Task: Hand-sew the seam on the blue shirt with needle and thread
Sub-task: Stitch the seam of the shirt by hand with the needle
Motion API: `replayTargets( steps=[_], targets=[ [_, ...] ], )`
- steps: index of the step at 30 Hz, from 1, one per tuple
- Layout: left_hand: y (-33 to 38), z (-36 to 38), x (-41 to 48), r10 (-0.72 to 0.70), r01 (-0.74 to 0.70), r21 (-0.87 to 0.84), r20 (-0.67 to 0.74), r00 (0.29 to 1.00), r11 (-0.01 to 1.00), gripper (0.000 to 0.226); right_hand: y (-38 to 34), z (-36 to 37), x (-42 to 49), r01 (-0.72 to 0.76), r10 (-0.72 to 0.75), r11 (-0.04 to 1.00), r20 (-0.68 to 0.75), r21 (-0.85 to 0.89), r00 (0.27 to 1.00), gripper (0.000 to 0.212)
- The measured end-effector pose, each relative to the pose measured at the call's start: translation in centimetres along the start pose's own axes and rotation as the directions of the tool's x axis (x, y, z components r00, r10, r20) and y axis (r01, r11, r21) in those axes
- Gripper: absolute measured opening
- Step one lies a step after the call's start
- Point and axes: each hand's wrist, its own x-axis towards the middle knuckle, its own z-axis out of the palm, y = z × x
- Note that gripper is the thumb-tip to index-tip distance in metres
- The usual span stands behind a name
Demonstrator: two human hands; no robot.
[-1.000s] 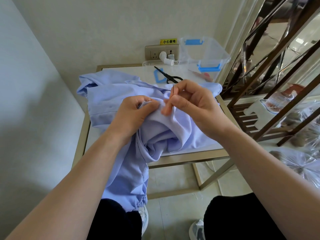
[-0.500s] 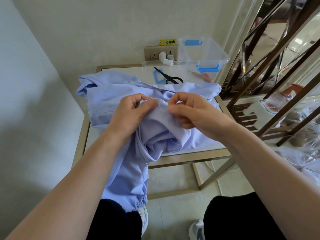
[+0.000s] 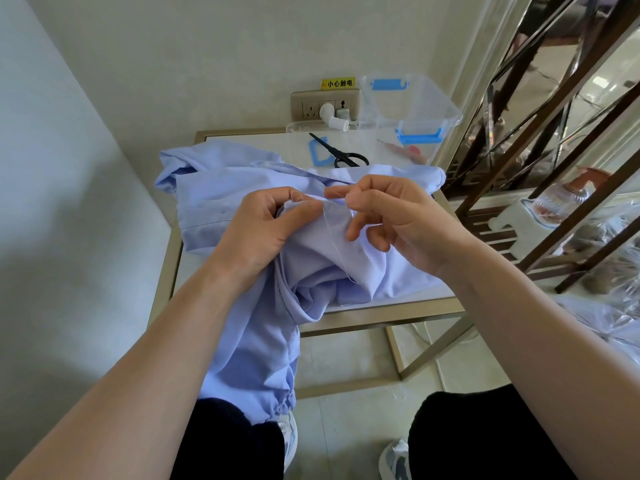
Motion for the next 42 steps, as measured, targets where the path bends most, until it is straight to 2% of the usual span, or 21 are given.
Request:
replayTargets(
  steps=[2, 5, 16, 25, 29, 33, 42],
  targets=[
    [0.04, -0.04, 0.00, -0.002, 0.002, 0.000, 0.010, 1.000, 1.000, 0.022, 0.11, 0.11, 0.06, -0.029, 0.025, 0.998, 0.071, 0.052, 0.997, 0.012],
    [0.06, -0.15, 0.07, -0.021, 0.021, -0.012, 0.004, 1.000, 1.000, 0.020, 0.25, -0.01, 0.21, -0.009, 0.005, 0.997, 0.063, 0.075, 0.998, 0.005],
    [0.03, -0.11, -0.05, -0.031, 0.031, -0.015, -0.030, 0.999, 0.999, 0.021, 0.58, -0.08, 0.16, 0.039, -0.041, 0.996, -0.022, -0.077, 0.999, 0.025],
    [-0.22, -0.31, 0.00, -0.005, 0.005, 0.002, -0.008, 1.000, 1.000, 0.020, 0.44, -0.04, 0.00, 0.035, -0.045, 0.981, -0.046, -0.190, 0.998, 0.014],
    [-0.36, -0.35, -0.01, 0.015, -0.016, 0.032, 0.008, 1.000, 0.999, 0.019, 0.47, 0.17, -0.02, 0.040, -0.051, 0.975, -0.043, -0.217, 0.998, 0.020],
    [-0.28, -0.33, 0.08, -0.013, 0.013, 0.008, -0.009, 1.000, 1.000, 0.017, 0.58, 0.01, 0.00, 0.047, -0.057, 0.979, -0.043, -0.198, 0.997, 0.020],
    [0.31, -0.25, -0.08, -0.058, 0.062, -0.094, 0.044, 0.997, 0.994, 0.019, 1.00, -0.53, 0.14, 0.057, -0.056, 0.996, 0.022, -0.068, 0.998, 0.013]
  ],
)
